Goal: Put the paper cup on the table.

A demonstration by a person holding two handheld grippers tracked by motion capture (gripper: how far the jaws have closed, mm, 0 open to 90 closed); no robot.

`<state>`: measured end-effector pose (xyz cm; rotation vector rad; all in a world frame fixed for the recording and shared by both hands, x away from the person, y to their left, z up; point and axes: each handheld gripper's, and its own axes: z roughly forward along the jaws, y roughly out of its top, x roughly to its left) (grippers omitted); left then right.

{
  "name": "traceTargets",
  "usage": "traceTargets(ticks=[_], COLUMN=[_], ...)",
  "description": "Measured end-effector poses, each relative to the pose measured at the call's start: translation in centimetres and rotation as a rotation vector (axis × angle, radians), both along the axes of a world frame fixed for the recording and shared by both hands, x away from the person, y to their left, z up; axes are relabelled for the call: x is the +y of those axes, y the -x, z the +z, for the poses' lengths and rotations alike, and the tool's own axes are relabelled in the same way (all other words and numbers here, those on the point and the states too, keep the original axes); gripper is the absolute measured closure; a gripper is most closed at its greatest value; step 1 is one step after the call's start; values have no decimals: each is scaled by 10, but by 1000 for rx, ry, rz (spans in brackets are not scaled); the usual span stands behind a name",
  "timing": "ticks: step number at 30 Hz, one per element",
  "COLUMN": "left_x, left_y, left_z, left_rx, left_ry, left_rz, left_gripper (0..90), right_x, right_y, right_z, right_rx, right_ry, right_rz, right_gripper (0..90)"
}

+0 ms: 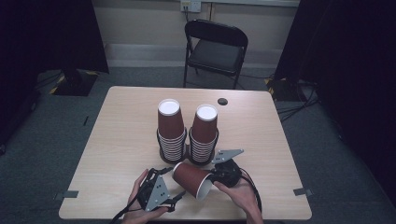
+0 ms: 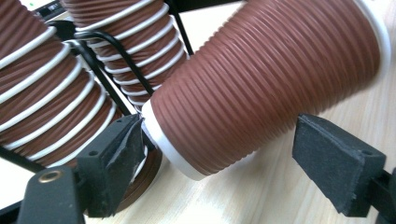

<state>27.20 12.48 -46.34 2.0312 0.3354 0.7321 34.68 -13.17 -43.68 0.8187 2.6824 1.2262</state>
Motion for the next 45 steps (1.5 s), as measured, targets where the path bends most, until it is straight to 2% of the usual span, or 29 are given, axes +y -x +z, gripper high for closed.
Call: traceTargets(ticks=[3, 7, 9, 11, 13, 15, 16, 19, 20, 24, 25, 27, 32, 36, 45], left_x=[-4, -8, -10, -13, -15, -16, -18, -21, -25, -30, -32, -34, -41, -45, -53], left_y=[2, 3, 4, 4, 2, 1, -2, -4, -5, -8, -9, -8, -5, -5, -6], left_z=[-1, -2, -3, -4, -5, -6, -6, -8, -7, -9, -9, -10, -7, -6, -4], left_rx=[-12, -30, -46, -67, -91, -95, -106, -106, -113, -115, -114, -112, -121, -123, -119], left_ry=[-41, -55, -75, -96, -121, -121, -146, -149, -171, -156, -168, -179, -162, -162, -125], left_rz=[-8, -5, -2, -24, -27, -32, -36, -32, -35, -46, -50, -46, -55, -60, -77], left_gripper=[157, 154, 154, 139, 112, 100, 85, 62, 44, 39, 38, 40, 55, 54, 50], right_x=[1, 4, 6, 9, 10, 11, 11, 12, 12, 12, 13, 17, 18, 20, 23], right_y=[-3, -5, -5, -6, -6, -7, -7, -7, -8, -9, -9, -9, -8, -7, -5], right_z=[3, 5, 5, 5, 6, 6, 6, 6, 7, 7, 7, 7, 8, 8, 7], right_rx=[14, 42, 54, 60, 64, 66, 67, 66, 66, 78, 78, 79, 76, 75, 76], right_ry=[25, 48, 58, 74, 76, 76, 80, 85, 79, 52, 38, 40, 17, 21, 13], right_rz=[6, 19, 24, 36, 37, 33, 33, 26, 25, 16, 15, 25, 25, 24, 17], right_gripper=[856, 856, 856, 856, 856, 857, 857, 857, 858, 863, 865, 866, 871, 874, 878])
